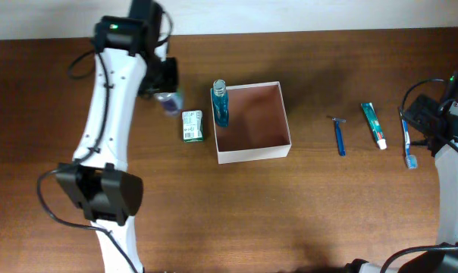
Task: Pack container
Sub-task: 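Lift the soap bottle and carry it over the pink box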
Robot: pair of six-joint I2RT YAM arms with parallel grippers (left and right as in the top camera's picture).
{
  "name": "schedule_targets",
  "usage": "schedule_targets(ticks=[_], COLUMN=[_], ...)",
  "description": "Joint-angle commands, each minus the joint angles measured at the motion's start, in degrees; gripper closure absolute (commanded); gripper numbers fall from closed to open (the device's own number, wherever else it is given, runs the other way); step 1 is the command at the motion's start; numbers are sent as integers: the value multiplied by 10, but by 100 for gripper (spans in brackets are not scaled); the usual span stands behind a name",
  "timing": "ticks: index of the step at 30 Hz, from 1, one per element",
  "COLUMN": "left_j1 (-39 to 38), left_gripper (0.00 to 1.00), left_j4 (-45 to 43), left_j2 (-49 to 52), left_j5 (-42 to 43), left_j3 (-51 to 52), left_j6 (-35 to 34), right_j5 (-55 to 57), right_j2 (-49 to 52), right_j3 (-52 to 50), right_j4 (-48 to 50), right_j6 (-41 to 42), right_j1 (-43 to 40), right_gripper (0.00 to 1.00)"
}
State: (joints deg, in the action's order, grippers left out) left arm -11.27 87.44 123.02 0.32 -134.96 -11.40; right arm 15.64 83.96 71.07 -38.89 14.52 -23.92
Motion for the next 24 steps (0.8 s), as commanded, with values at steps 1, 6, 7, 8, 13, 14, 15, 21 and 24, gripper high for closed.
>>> schedule_targets(ticks=[1, 6, 7, 8, 13, 14, 15, 21, 24], left_j1=[-33, -66, -71, -74, -78, -78, -78, -78, -78], left_gripper=[82, 82, 82, 82, 82, 82, 82, 82, 82], left_j4=[0, -17, -26, -33, -62, -63, -65, -80, -86], left_j2=[-7, -7, -7, -7, -7, -7, -7, -7, -7], left_j5=[10, 10, 9, 8, 10, 10, 10, 10, 8], left_j3=[-31, -31, -31, -31, -31, -31, -31, -34, -40], left_j6=[1, 1, -5, -11, -23, -23, -23, -23, -23], right_j5=[11, 11, 11, 11, 11, 11, 11, 11, 11], right_j2=[1, 1, 1, 1, 1, 1, 1, 1, 1], right_j3=[5, 5, 5, 5, 5, 5, 5, 5, 5], right_j4=[2, 2, 2, 2, 2, 2, 2, 2, 2], right_j6=[-4, -4, -4, -4, -4, -4, -4, -4, -4], right_j1=[-2, -2, -2, -2, -2, -2, -2, -2, -2], right_gripper=[2, 2, 1, 2, 2, 1, 1, 2, 1])
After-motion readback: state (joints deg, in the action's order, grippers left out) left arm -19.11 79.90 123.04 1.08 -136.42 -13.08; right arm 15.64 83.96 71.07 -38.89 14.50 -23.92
